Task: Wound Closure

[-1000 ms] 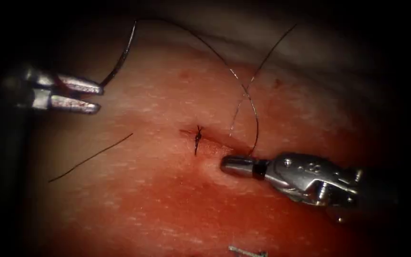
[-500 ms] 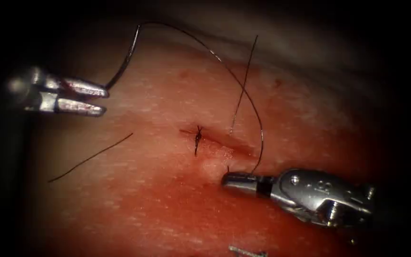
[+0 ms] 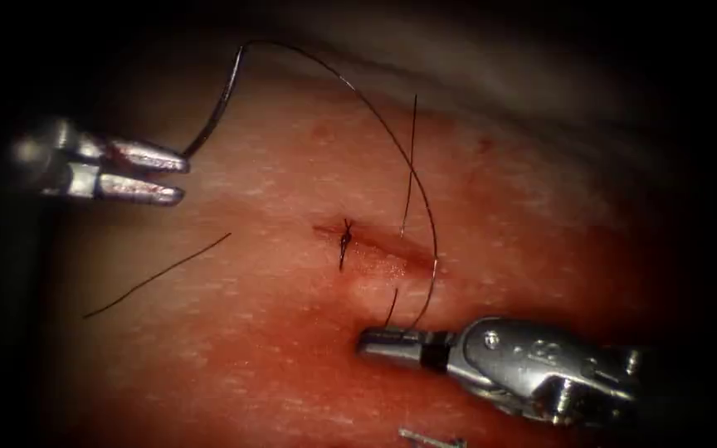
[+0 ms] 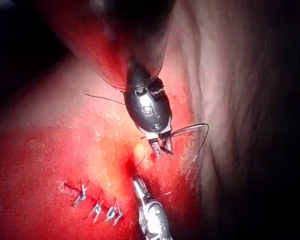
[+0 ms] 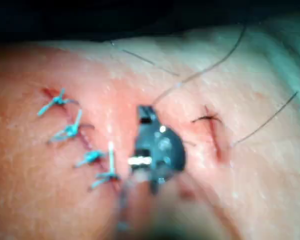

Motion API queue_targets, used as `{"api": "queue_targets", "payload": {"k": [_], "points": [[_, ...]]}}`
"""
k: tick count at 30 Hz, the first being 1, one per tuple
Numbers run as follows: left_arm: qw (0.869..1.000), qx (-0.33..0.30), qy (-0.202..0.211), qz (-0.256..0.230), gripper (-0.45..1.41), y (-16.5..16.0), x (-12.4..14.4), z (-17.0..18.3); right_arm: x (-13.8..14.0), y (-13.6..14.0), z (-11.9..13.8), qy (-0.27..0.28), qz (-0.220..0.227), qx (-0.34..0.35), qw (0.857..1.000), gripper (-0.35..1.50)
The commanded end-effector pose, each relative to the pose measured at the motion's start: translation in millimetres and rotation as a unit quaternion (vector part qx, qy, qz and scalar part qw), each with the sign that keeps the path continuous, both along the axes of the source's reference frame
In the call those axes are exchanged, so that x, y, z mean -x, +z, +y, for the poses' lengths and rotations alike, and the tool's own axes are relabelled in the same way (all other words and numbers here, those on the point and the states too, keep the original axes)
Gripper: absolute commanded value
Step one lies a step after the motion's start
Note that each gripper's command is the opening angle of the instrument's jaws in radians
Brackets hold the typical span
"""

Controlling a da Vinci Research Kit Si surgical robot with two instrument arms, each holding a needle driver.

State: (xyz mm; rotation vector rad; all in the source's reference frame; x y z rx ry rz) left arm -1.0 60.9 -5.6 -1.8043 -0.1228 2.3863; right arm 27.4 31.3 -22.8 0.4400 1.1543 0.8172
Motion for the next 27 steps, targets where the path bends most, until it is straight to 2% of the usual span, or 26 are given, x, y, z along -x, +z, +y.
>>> {"api": "queue_targets", "payload": {"k": [1, 2, 4, 7, 8, 10, 11, 12, 14, 17, 19, 22, 24, 27], "points": [[1.0, -0.004, -0.001, 0.0, -0.35, 0.9, 0.5, -0.5, -0.5, 0.5, 0.6, 0.017, -0.013, 0.023, 1.0, 1.13], [1.0, -0.007, -0.002, 0.001, -0.35, 1.6, 0.5, -0.8, 0.2, 0.2, 1.2, 0.032, -0.027, 0.027, 0.999, 1.33], [1.0, -0.011, 0.001, 0.001, -0.35, 2.3, 0.5, -1.2, 1.0, -0.1, 1.4, 0.031, -0.024, 0.026, 0.999, 1.37], [1.0, -0.011, 0.004, 0.003, -0.35, 3.0, 0.2, -1.3, 2.4, -0.6, 1.4, 0.022, -0.022, 0.033, 0.999, 1.35], [1.0, -0.012, 0.006, 0.002, -0.35, 3.1, -0.5, -1.2, 3.6, -0.7, 1.5, 0.011, -0.026, 0.057, 0.998, 1.31], [1.0, -0.013, 0.008, 0.001, -0.35, 3.0, -1.6, -1.0, 5.0, -0.8, 1.5, 0.008, -0.044, 0.065, 0.997, 1.33], [1.0, -0.013, 0.004, 0.006, -0.35, 2.6, -3.0, -0.8, 6.0, -0.8, 1.5, -0.007, -0.061, 0.065, 0.996, 1.4], [1.0, -0.013, 0.004, 0.006, -0.35, 2.6, -3.0, -0.8, 6.0, -0.8, 1.5, -0.007, -0.061, 0.065, 0.996, 1.4], [1.0, -0.014, -0.005, 0.012, -0.35, 2.1, -5.0, -0.7, 7.0, -0.8, 1.3, -0.021, -0.062, 0.065, 0.996, 1.42], [1.0, -0.014, -0.014, 0.016, -0.35, 2.0, -6.3, -1.2, 7.7, -0.4, 2.0, -0.018, -0.054, 0.069, 0.996, 1.31], [1.0, -0.012, -0.018, 0.019, -0.35, 2.2, -6.7, -1.7, 8.0, 0.7, 3.2, -0.016, -0.058, 0.069, 0.996, 1.31], [1.0, -0.011, -0.016, 0.016, -0.35, 2.2, -6.9, -2.3, 8.0, 3.3, 6.1, 0.02, -0.07, 0.053, 0.996, 1.28], [1.0, -0.01, -0.014, 0.015, -0.35, 2.3, -6.7, -2.7, 7.7, 5.6, 8.1, 0.06, -0.068, -0.002, 0.996, 1.21], [1.0, -0.012, -0.014, 0.014, -0.35, 2.5, -6.5, -2.9, 7.5, 8.7, 9.6, 0.114, -0.077, -0.057, 0.989, 1.1]]}}
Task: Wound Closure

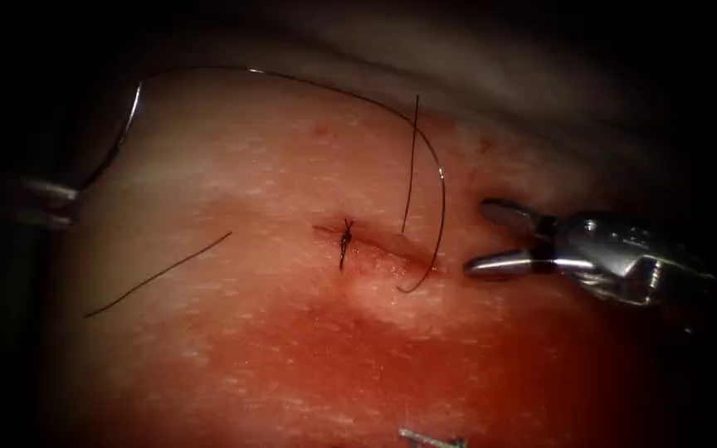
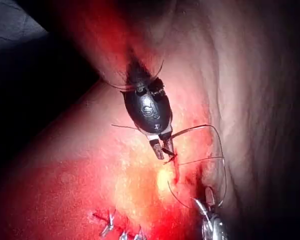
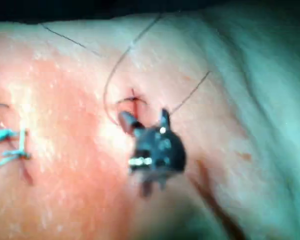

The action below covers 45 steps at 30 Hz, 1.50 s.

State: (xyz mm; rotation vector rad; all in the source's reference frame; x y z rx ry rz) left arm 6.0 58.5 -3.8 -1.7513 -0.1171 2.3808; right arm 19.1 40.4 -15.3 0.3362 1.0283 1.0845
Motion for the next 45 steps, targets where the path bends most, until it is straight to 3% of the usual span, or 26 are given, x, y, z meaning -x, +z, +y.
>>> {"api": "queue_targets", "payload": {"k": [1, 6, 13, 18, 20, 22, 27, 34, 39, 40, 41, 42, 43, 45], "points": [[1.0, -0.002, 0.001, -0.001, -0.35, 0.7, 0.6, -0.5, -1.0, 2.1, 0.6, 0.021, -0.001, -0.013, 1.0, 1.1], [1.0, -0.003, 0.005, -0.006, -0.35, 1.2, 1.6, -1.1, -2.9, 5.4, 1.2, 0.061, 0.005, -0.042, 0.997, 1.15], [1.0, -0.006, 0.007, -0.01, -0.35, 1.7, 2.5, -1.8, -5.7, 6.9, 3.2, 0.08, 0.033, -0.055, 0.995, 1.15], [1.0, -0.006, 0.007, -0.01, -0.35, 1.7, 2.5, -1.8, -7.0, 7.6, 3.3, 0.07, 0.057, -0.073, 0.993, 0.98], [1.0, -0.006, 0.008, -0.011, -0.35, 1.7, 2.6, -1.8, -7.3, 7.7, 3.3, 0.061, 0.064, -0.075, 0.993, 0.63], [1.0, -0.006, 0.008, -0.011, -0.35, 1.7, 2.6, -1.8, -7.3, 7.7, 3.3, 0.049, 0.072, -0.077, 0.993, -0.35], [1.0, -0.006, 0.008, -0.011, -0.35, 1.7, 2.6, -1.9, -6.9, 7.0, 3.2, 0.05, 0.066, -0.059, 0.995, -0.35], [1.0, -0.008, 0.008, -0.014, -0.35, 2.7, 3.4, -2.5, -6.6, 3.8, 3.9, 0.056, 0.068, -0.033, 0.996, -0.35], [1.0, -0.016, 0.01, -0.012, -0.35, 3.0, 3.5, -2.7, -6.7, 3.9, 4.0, 0.054, 0.067, -0.017, 0.996, -0.35], [0.998, -0.064, 0.009, -0.011, -0.35, 3.0, 3.5, -2.8, -6.7, 3.9, 4.2, 0.059, 0.076, -0.004, 0.995, 0.24], [0.99, -0.14, 0.021, -0.006, 0.09, 3.2, 3.6, -2.7, -6.6, 3.9, 4.2, 0.07, 0.081, 0.009, 0.994, 0.84], [0.986, -0.164, 0.024, 0.0, 0.36, 3.2, 3.5, -2.6, -6.6, 3.9, 4.3, 0.078, 0.073, 0.017, 0.994, 1.06], [0.983, -0.181, 0.026, 0.011, 0.53, 3.4, 3.4, -2.6, -6.5, 3.8, 4.3, 0.08, 0.071, 0.02, 0.994, 1.16], [0.979, -0.2, 0.012, 0.027, 0.69, 3.7, 3.2, -2.6, -6.2, 3.6, 4.3, 0.084, 0.067, 0.02, 0.994, 1.2]]}}
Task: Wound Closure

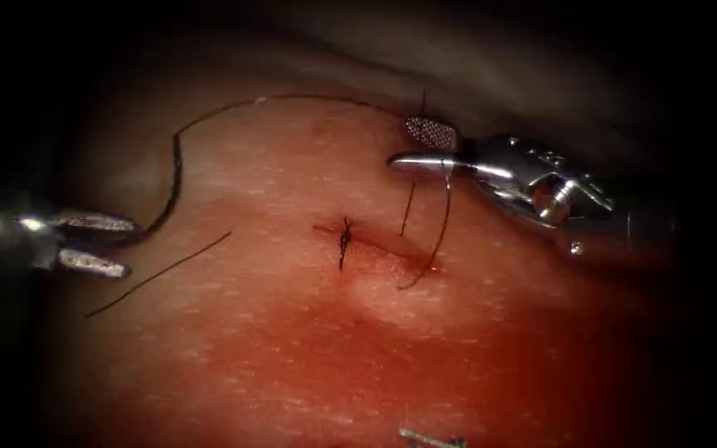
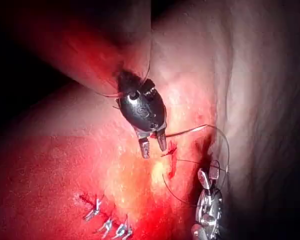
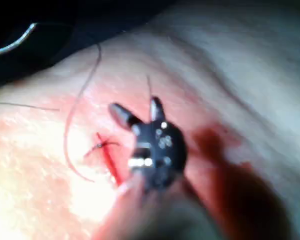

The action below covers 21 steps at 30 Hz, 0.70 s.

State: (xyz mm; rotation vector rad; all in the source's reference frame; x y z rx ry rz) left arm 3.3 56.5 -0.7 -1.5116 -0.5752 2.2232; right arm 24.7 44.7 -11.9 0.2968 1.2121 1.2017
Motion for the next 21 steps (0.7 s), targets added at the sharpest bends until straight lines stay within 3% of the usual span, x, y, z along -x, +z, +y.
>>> {"api": "queue_targets", "payload": {"k": [1, 8, 10, 13, 14, 17, 21], "points": [[1.0, -0.004, -0.015, 0.017, 0.76, 0.8, 0.2, -0.6, -0.4, 0.0, 0.0, -0.002, -0.002, 0.004, 1.0, 1.2], [0.999, -0.013, 0.033, 0.017, 0.78, 1.0, -0.8, -2.1, 0.8, -1.0, -0.4, 0.006, -0.017, 0.009, 1.0, 1.26], [0.998, -0.019, 0.062, 0.017, 0.78, 0.6, -2.1, -2.7, 1.4, -1.3, -0.4, 0.006, -0.02, 0.01, 1.0, 1.26], [0.995, -0.037, 0.087, 0.012, 0.78, -1.4, -6.1, -1.7, 2.9, -2.3, -0.4, 0.004, -0.035, 0.017, 0.999, 1.28], [0.995, -0.037, 0.087, 0.012, 0.78, -1.4, -6.1, -1.7, 2.9, -2.3, -0.4, 0.004, -0.035, 0.017, 0.999, 1.28], [0.995, -0.047, 0.081, -0.017, 0.78, -4.2, -9.7, 0.6, 3.6, -3.1, -0.5, 0.01, -0.052, 0.025, 0.998, 1.31], [0.997, -0.049, 0.066, -0.004, 0.78, -6.8, -14.0, 2.9, 3.5, -3.4, -0.6, 0.008, -0.053, 0.027, 0.998, 1.33]]}}
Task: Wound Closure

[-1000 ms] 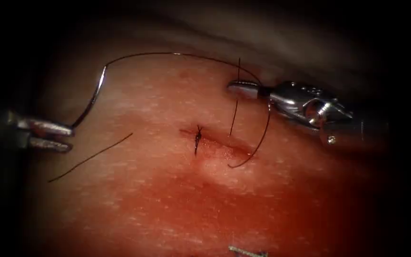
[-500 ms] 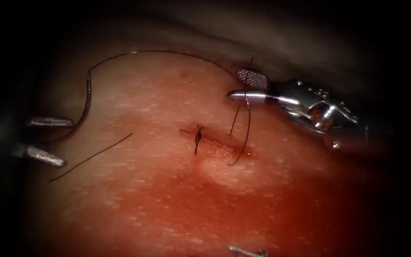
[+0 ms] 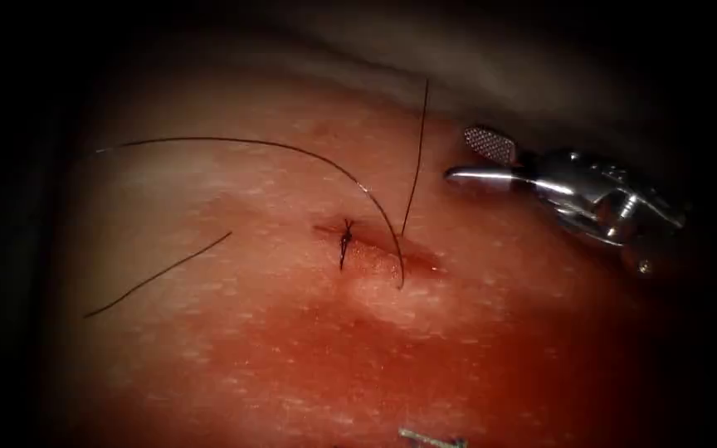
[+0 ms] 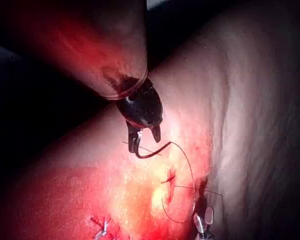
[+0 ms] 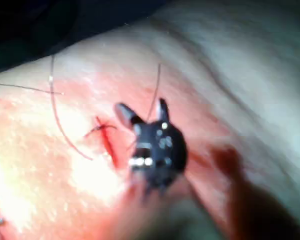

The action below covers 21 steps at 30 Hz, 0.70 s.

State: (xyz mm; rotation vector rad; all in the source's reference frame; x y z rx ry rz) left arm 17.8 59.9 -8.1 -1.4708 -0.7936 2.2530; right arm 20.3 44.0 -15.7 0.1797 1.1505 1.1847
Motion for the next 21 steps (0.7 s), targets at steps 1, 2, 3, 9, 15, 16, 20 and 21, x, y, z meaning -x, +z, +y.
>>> {"api": "queue_targets", "payload": {"k": [1, 2, 3, 9, 15, 16, 20, 21], "points": [[1.0, 0.003, -0.003, 0.003, 0.78, 0.1, -0.5, -0.1, -1.0, 0.4, 0.0, -0.003, 0.0, 0.002, 1.0, 1.33], [1.0, 0.006, -0.007, 0.009, 0.78, -0.4, -1.8, 0.4, -1.1, 0.4, 0.0, -0.003, 0.001, 0.002, 1.0, 1.33], [1.0, 0.008, -0.009, 0.012, 0.78, -0.8, -2.7, 0.8, -1.2, 0.4, 0.0, -0.004, -0.001, 0.004, 1.0, 1.33], [0.999, 0.018, -0.014, 0.029, 0.78, -2.7, -7.8, 2.4, -1.4, 0.4, -0.1, -0.009, -0.007, 0.007, 1.0, 1.35], [0.997, 0.021, -0.045, 0.05, 0.78, -3.2, -7.2, 3.8, -1.8, 0.4, -0.1, -0.011, -0.01, 0.007, 1.0, 1.38], [0.997, 0.022, -0.053, 0.051, 0.78, -2.9, -6.3, 3.9, -1.9, 0.4, -0.1, -0.013, -0.01, 0.006, 1.0, 1.38], [0.99, 0.045, -0.099, 0.094, 0.69, 0.0, -1.4, 4.1, -2.1, 0.2, -0.4, -0.015, -0.008, 0.006, 1.0, 1.4], [0.986, 0.056, -0.112, 0.111, 0.63, 1.9, 0.7, 3.9, -2.1, 0.1, -0.6, -0.015, -0.008, 0.006, 1.0, 1.4]]}}
